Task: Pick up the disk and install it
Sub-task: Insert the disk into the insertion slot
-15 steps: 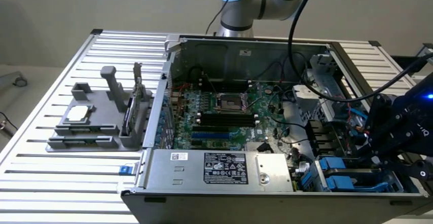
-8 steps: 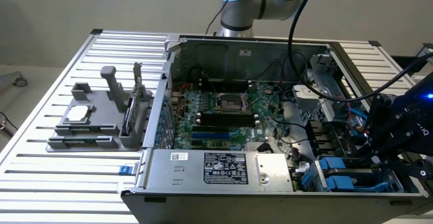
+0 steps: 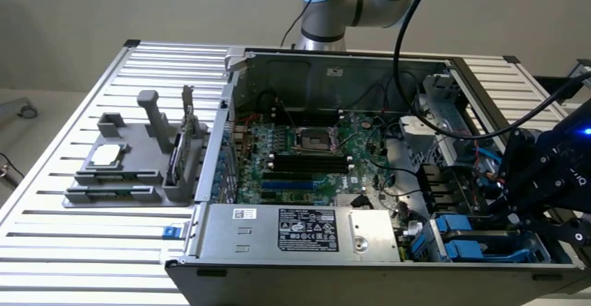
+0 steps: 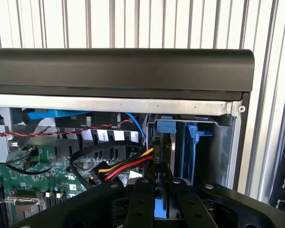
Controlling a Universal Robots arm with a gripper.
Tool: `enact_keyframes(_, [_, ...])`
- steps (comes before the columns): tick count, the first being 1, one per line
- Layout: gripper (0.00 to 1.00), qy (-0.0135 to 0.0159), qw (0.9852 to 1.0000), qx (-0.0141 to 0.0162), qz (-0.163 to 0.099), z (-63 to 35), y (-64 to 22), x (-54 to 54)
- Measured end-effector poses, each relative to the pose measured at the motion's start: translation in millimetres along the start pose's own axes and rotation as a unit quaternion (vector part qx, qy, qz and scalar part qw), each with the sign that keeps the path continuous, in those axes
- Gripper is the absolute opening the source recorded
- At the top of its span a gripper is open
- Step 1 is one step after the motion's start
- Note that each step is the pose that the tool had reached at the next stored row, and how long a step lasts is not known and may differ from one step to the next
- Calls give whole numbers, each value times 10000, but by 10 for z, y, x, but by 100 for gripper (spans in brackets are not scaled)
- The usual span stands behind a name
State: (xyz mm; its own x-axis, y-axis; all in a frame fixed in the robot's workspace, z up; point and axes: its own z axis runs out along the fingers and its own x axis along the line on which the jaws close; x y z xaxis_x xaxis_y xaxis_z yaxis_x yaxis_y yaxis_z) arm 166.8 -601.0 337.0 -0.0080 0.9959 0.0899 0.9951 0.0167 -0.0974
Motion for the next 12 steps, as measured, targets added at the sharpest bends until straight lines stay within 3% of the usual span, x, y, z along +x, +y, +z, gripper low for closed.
enact_keyframes(12, [17, -7, 10000, 0, 1, 13, 4, -1])
